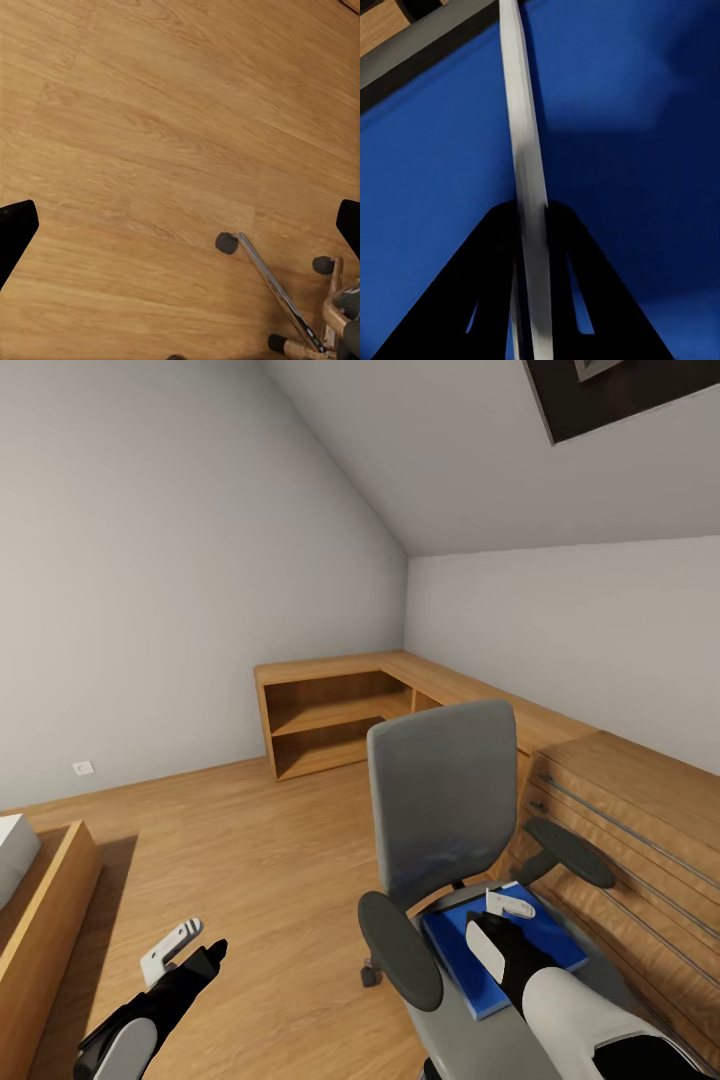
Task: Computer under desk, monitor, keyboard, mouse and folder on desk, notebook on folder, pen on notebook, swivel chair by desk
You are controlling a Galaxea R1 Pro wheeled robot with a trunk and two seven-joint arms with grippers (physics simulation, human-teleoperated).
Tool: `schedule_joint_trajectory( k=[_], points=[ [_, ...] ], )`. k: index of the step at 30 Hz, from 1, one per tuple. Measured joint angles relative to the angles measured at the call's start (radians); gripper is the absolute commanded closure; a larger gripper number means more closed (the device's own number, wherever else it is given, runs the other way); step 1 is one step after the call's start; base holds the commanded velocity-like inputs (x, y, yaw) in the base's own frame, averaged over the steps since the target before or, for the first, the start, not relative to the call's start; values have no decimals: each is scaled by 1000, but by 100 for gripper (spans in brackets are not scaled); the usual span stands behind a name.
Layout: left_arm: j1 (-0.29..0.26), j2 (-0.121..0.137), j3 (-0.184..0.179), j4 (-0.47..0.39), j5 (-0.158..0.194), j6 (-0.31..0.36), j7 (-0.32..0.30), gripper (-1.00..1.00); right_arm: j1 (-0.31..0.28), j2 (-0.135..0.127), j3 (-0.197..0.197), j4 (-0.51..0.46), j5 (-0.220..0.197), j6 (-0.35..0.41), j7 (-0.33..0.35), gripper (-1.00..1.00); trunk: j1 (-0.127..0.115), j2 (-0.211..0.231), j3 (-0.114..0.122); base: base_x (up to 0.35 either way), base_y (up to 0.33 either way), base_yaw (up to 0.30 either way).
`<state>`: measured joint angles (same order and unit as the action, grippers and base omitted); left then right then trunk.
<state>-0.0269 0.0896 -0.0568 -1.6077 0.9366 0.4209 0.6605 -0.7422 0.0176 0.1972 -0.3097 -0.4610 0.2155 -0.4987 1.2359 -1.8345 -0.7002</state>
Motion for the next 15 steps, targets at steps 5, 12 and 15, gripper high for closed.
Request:
schedule_joint_trajectory(
  k=[5,12,15],
  points=[
    [0,0,0,0,0,0,0,-100,0,0,0,0,-2,-1,-3,100,0,0,0,0,0,0],
    [0,0,-1,0,-1,-1,0,-100,0,-2,-1,-1,-4,-1,-3,100,-19,35,16,0,0,0],
    [1,0,-1,0,-1,-2,0,-100,0,-2,-1,-1,-4,-1,-3,100,-31,56,25,0,0,0]
  ],
)
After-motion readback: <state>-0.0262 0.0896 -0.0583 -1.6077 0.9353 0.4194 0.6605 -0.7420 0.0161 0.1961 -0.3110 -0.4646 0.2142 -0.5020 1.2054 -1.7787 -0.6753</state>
